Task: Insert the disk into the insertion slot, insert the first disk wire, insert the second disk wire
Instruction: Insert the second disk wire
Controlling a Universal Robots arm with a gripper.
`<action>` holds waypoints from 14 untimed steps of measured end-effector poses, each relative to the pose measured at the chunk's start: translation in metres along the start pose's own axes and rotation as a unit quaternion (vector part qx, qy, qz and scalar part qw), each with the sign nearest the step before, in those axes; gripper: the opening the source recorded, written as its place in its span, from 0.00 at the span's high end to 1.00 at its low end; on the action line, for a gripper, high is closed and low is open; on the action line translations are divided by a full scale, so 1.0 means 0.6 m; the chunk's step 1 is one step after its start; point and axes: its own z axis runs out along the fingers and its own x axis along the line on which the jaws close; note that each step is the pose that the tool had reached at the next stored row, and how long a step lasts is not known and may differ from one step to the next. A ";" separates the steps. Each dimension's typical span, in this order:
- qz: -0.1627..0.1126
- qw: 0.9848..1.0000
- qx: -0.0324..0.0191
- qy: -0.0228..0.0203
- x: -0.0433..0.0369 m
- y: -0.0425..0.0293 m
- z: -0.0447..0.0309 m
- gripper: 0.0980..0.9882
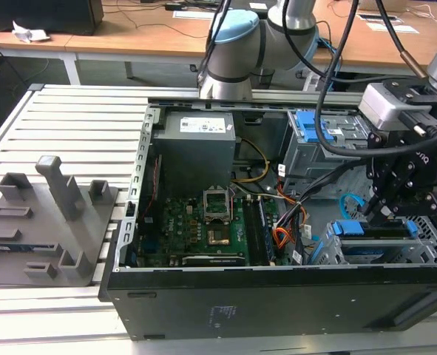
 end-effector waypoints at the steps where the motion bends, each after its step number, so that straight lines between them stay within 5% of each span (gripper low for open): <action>1: 0.000 1.000 0.000 0.000 -0.001 -0.002 0.001 0.93; 14: 0.000 1.000 0.000 0.000 -0.001 -0.020 0.008 0.93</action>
